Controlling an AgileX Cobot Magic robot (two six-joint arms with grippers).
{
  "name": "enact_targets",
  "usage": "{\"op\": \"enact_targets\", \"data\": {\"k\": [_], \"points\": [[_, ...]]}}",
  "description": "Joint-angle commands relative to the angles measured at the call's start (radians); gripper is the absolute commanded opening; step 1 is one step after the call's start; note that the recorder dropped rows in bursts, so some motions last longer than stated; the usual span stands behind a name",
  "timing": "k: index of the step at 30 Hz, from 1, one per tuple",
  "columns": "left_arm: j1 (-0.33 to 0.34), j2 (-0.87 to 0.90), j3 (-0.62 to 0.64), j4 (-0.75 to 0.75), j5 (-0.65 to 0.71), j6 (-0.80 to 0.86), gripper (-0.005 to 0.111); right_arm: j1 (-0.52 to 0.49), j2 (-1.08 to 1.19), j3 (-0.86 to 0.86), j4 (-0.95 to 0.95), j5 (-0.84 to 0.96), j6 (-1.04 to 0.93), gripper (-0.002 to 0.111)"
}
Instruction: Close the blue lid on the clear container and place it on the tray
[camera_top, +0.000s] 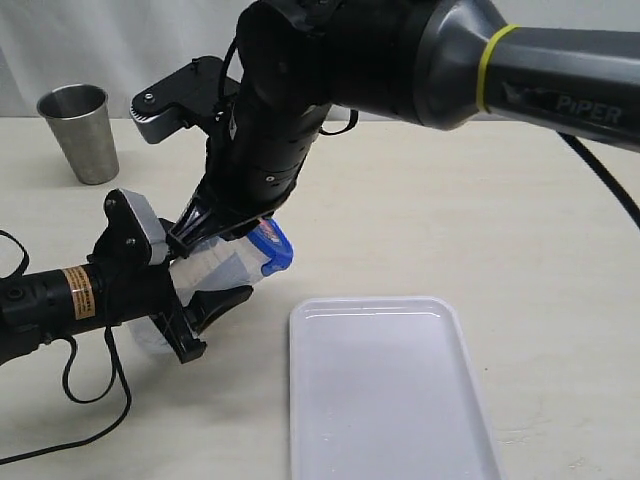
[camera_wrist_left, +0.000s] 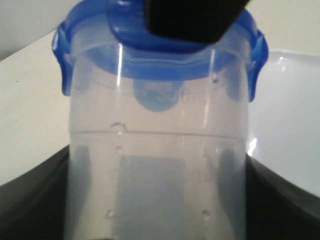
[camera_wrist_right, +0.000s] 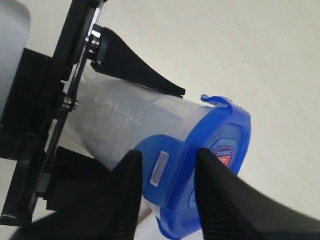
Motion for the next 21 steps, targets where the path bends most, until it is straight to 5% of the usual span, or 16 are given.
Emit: {"op": "enact_targets", "data": {"k": [1,21], "points": [[-0.002,-0.009,-0.007,-0.001,-0.13,-0.008,0.0,0.026,0.056,0.025,0.019,0.06,-0.004,0.029],[-0.002,-0.009,-0.007,-0.001,-0.125,-0.008,0.0,0.072,0.092,0.025,-0.073,0.039,0.015,0.023]]}}
